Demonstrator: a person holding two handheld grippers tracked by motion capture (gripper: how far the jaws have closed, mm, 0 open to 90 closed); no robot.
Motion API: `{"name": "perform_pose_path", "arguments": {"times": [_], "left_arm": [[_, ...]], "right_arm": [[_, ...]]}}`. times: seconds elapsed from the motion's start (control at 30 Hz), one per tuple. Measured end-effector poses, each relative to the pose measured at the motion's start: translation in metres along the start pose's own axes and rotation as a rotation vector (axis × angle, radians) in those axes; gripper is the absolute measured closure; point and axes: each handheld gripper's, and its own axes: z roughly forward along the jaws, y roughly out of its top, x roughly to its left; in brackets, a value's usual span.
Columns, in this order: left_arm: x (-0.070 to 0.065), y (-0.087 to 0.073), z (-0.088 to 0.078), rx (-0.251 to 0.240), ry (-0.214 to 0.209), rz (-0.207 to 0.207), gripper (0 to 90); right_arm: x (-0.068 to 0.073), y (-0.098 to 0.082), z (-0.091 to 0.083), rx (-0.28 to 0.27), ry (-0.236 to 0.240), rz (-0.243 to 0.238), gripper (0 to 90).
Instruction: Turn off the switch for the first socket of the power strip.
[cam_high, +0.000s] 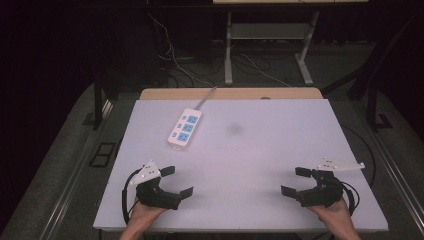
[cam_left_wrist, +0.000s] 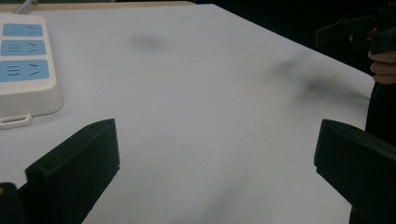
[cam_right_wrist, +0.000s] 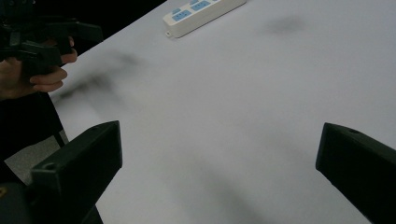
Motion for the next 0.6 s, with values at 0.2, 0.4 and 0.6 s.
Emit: {"name": "perform_pose_path", "arguments": {"times": [0.2, 0.4, 0.6], "left_arm": [[0.0004, -0.0001, -0.0003, 0.004, -0.003, -0.005, 0.0], [0.0002, 0.0004, 0.0007, 0.013, -0.012, -0.006, 0.0], [-0.0013, 0.0008, 0.0030, 0.040, -0.015, 0.006, 0.0]], "right_arm": [[0.0000, -0.0007, 0.0014, 0.011, 0.007, -0.002, 0.3], [-0.0013, -0.0016, 0.0017, 0.022, 0.010, -0.007, 0.3], [-0.0013, -0.0024, 0.0030, 0.030, 0.010, -0.007, 0.3]]}}
